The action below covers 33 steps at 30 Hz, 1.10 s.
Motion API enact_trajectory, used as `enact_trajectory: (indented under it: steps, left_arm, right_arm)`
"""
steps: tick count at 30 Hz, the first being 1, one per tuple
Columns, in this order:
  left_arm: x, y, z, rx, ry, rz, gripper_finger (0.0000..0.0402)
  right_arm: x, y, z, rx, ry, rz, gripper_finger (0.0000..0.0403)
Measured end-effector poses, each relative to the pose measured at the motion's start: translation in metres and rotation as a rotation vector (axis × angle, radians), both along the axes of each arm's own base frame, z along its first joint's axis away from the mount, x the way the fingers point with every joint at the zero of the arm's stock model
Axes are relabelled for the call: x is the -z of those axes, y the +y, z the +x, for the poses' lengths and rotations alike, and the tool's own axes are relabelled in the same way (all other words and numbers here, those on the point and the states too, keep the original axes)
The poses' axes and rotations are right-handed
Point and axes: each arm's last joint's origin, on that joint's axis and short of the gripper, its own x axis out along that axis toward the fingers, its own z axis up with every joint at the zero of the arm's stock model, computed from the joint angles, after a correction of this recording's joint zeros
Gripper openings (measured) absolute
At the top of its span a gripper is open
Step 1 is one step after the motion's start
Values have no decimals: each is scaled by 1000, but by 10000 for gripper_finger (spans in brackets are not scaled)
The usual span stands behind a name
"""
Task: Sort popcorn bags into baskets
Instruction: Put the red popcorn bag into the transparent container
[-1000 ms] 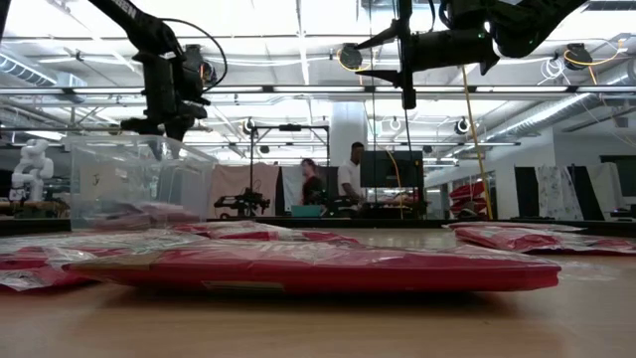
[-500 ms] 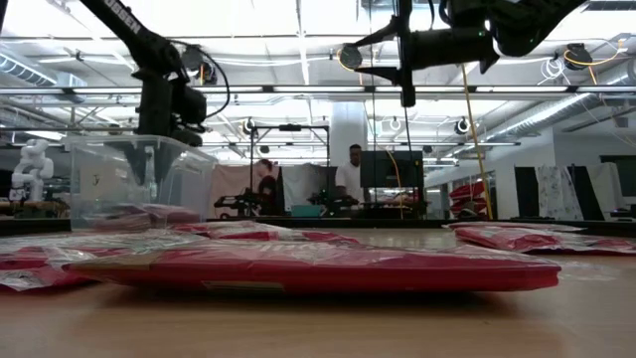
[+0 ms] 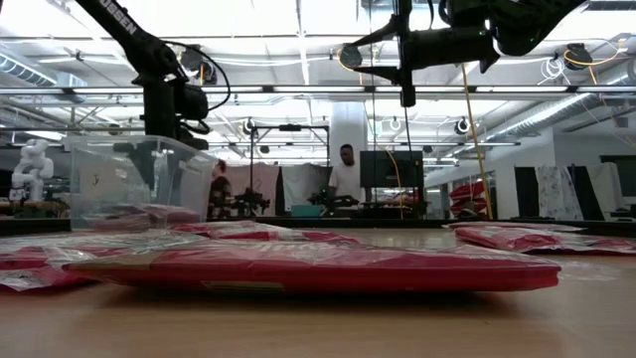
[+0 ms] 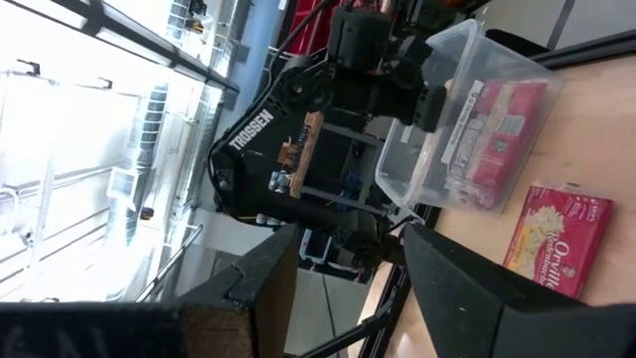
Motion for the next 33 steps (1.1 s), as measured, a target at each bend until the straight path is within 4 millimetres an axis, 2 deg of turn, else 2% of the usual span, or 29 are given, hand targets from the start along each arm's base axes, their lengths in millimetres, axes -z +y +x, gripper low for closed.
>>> enact_trajectory:
  steps: [5, 10, 16, 23, 27, 30, 33]
  left_arm:
    - [6, -4, 7, 23, -26, -5, 255]
    - [12, -6, 6, -19, -37, -14, 220]
    - [7, -9, 3, -25, -25, -2, 175]
    - [-14, -18, -1, 20, -85, 55, 150]
    - [-41, -26, -4, 99, -119, 85, 147]
    - [-65, -30, -6, 236, -105, 130, 147]
    - [-74, -29, -7, 376, -69, 167, 147]
  right_arm:
    - [0, 1, 0, -21, 2, -11, 180]
    - [1, 1, 0, -25, 8, -12, 180]
    - [0, 1, 0, -25, 2, -12, 180]
    - [0, 1, 0, -26, 5, -11, 180]
    - [0, 1, 0, -26, 5, -13, 180]
    - [0, 1, 0, -26, 5, -15, 180]
    - [0, 1, 0, -26, 9, -29, 180]
